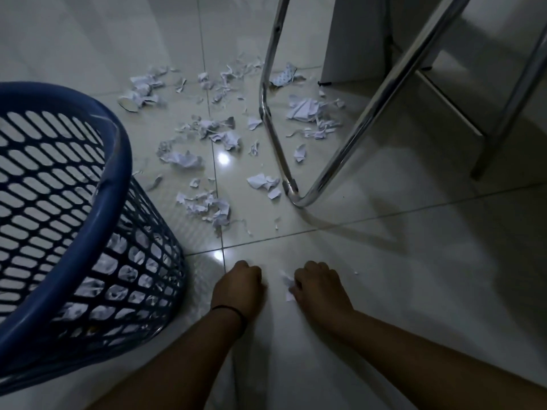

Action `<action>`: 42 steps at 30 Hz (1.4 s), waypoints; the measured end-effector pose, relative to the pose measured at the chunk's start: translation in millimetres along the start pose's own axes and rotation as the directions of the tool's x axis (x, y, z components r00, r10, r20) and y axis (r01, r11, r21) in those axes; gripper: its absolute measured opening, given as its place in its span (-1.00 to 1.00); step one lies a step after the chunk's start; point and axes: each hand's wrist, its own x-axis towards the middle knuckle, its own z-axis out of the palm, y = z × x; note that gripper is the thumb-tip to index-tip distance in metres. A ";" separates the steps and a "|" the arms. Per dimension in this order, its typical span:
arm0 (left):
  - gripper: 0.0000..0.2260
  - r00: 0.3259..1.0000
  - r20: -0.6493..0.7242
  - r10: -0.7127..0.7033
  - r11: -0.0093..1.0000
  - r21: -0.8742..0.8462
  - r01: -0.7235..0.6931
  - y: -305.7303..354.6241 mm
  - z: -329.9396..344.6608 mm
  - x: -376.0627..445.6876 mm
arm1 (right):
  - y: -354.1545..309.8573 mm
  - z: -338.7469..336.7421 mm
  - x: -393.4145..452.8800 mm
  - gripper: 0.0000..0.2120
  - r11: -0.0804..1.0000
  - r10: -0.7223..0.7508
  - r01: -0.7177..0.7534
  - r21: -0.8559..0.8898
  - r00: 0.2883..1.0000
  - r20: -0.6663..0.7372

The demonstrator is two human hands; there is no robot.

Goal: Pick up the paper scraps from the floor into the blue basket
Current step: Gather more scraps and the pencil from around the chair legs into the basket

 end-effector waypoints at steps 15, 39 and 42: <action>-0.80 0.930 -0.127 -0.345 0.853 -0.455 0.254 -62.2 6.5 -93.3 | -30.4 4.0 1.8 -0.81 0.922 -0.206 0.203 0.330 0.978 -0.027; -0.95 0.976 -0.109 -0.186 0.788 -0.611 0.082 -33.7 -2.0 -50.9 | -14.5 -13.0 40.6 -0.67 0.989 -0.016 0.010 0.145 0.999 0.039; -0.73 0.979 -0.048 -0.200 0.704 -0.701 0.110 -27.9 -11.3 -38.5 | -14.9 -20.6 67.3 -0.80 0.986 0.087 -0.073 0.146 0.992 -0.092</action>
